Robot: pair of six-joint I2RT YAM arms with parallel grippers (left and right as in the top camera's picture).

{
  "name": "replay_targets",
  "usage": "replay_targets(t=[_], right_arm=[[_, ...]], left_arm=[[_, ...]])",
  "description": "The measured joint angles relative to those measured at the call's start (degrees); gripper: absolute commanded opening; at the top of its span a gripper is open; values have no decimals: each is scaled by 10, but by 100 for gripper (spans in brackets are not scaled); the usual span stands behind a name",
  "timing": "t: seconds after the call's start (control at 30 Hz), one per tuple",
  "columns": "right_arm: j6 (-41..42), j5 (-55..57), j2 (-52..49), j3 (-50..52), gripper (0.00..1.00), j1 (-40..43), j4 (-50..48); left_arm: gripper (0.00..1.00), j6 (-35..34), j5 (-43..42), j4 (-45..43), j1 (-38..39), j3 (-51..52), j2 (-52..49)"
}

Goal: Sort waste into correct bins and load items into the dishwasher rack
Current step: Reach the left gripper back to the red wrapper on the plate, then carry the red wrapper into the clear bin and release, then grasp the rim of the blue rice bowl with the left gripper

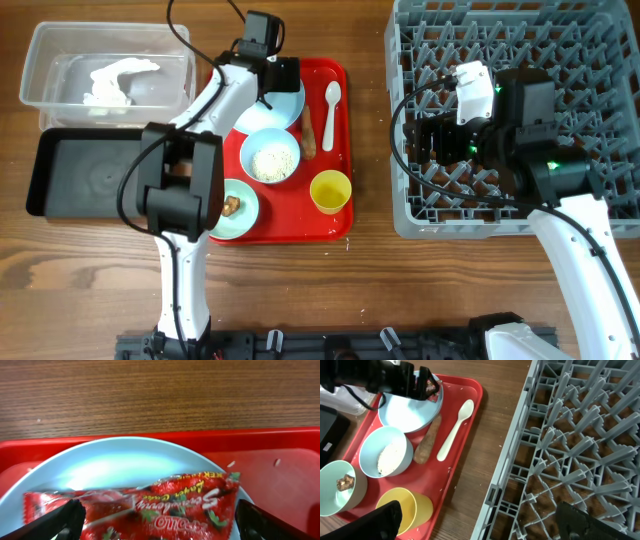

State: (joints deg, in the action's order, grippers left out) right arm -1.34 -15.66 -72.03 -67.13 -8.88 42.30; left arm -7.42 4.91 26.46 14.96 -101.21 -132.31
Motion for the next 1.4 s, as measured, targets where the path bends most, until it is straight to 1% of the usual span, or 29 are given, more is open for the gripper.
replay_targets(t=[0.07,0.1,0.13,0.17,0.2,0.23,0.27,0.3,0.33,0.37,0.5,0.6,0.73,0.77,0.8,0.83,0.9,1.0,1.03,1.07,1.1,1.17,1.2,1.23,1.3,1.4], right_arm=[[0,0,0,0,100,0,2],[0,0,0,0,100,0,4],[0,0,0,0,100,0,5],[0,0,0,0,100,0,5],[0,0,0,0,100,0,5],[0,0,0,0,100,0,5],[0,0,0,0,100,0,5],[0,0,0,0,100,0,5],[0,0,0,0,100,0,5],[0,0,0,0,100,0,5],[0,0,0,0,100,0,5],[0,0,0,0,100,0,5],[0,0,0,0,100,0,6],[0,0,0,0,100,0,6],[0,0,0,0,100,0,6],[0,0,0,0,100,0,6],[0,0,0,0,100,0,5],[0,0,0,0,100,0,3],[0,0,0,0,100,0,1],[0,0,0,0,99,0,1],[0,0,0,0,99,0,1],[0,0,0,0,100,0,2],[0,0,0,0,100,0,3],[0,0,0,0,100,0,4],[0,0,0,0,100,0,4],[0,0,0,0,100,0,5]], left_arm=[[96,2,8,-9,0,0,-16],[93,2,9,-8,0,-1,-16],[87,2,10,-8,0,-1,-17],[70,2,13,-5,0,-2,-17],[59,2,14,-2,0,-2,-17],[43,2,15,3,0,-3,-17],[25,2,17,9,0,-5,-17],[9,2,17,16,0,-7,-17],[4,-1,17,17,0,-7,-17],[4,0,18,22,0,-8,-17],[4,-2,17,44,0,-11,-14],[4,-4,16,76,0,-6,11],[4,-21,12,99,-2,-2,123],[4,-24,12,100,-7,-2,182],[4,-24,13,99,-12,-3,212],[4,-24,16,98,-22,-4,249],[4,-26,43,96,-51,-8,283],[4,-28,73,83,-111,-9,262],[7,-28,77,71,-126,-9,246],[17,-28,79,62,-144,-9,222],[30,-28,82,59,-160,-9,195],[69,-30,88,57,-184,-6,149],[83,-31,88,57,-193,-4,127],[88,-32,88,58,-198,-3,115],[95,-36,89,57,-200,-2,110],[94,-36,88,62,-196,-3,123]])
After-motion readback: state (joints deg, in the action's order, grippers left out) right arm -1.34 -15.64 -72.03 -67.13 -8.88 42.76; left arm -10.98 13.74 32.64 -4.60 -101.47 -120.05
